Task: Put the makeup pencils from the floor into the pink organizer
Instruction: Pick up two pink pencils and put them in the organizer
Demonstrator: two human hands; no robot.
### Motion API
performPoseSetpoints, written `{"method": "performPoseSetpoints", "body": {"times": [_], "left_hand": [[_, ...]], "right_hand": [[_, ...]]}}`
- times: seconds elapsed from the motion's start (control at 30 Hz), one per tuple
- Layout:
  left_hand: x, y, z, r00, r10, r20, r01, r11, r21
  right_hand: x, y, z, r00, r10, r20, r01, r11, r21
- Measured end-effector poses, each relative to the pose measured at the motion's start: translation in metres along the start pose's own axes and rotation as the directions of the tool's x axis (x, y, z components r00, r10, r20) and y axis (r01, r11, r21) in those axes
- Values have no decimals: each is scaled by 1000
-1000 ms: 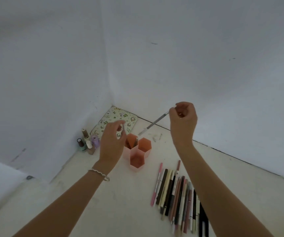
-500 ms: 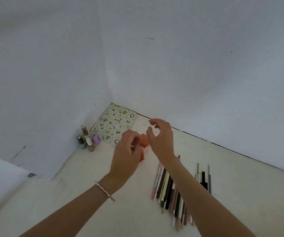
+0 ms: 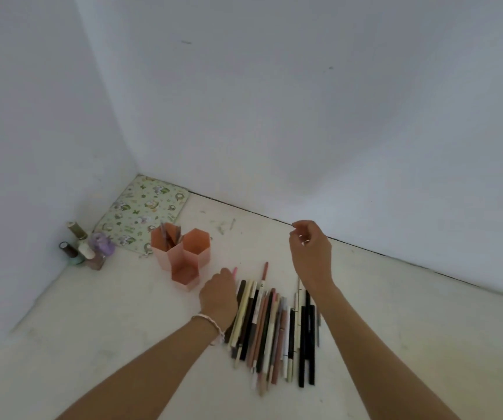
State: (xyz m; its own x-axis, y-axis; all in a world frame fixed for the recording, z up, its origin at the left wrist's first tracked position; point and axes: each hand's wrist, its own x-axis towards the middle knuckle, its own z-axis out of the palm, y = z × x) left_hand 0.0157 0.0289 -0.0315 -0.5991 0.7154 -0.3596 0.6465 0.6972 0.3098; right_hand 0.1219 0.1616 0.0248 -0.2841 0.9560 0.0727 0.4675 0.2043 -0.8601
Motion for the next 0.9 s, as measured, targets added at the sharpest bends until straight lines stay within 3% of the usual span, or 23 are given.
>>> {"method": "performPoseSetpoints", "body": {"times": [0.1, 0.2, 0.3, 0.4, 0.5, 0.6, 0.7, 0.8, 0.9], "left_hand": [[3, 4, -15, 997, 67, -35, -70, 992, -108], [6, 9, -44, 964, 180, -194, -236, 916, -325], [2, 11, -73, 924, 214, -318, -350, 811, -470], [-3, 8, -90, 879, 207, -429, -409, 789, -458], [-6, 0, -98, 879, 159, -450, -394, 775, -495], [-7, -14, -112, 875, 100, -473, -400, 700, -591], [-4, -32, -135, 804, -1, -595, -462, 629, -625], [-4, -52, -159, 691, -153, -707, -522, 571, -634], [-3, -69, -171, 598, -233, -767, -568, 552, -610]], "right_hand": [[2, 20, 8, 987, 102, 127, -80, 983, -163], [-1, 33, 25, 934, 234, 270, -112, 910, -400], [-10, 37, 49, 897, 274, 347, -32, 822, -568], [-15, 39, 67, 893, 241, 380, 67, 763, -642], [-12, 36, 73, 882, 219, 417, 124, 747, -653], [4, 17, 67, 926, 126, 356, 105, 819, -564], [30, -16, 50, 989, -98, 112, 135, 910, -392], [42, -56, 28, 963, -225, -148, 213, 973, -93], [38, -92, 14, 926, -229, -301, 298, 932, 208]]}}
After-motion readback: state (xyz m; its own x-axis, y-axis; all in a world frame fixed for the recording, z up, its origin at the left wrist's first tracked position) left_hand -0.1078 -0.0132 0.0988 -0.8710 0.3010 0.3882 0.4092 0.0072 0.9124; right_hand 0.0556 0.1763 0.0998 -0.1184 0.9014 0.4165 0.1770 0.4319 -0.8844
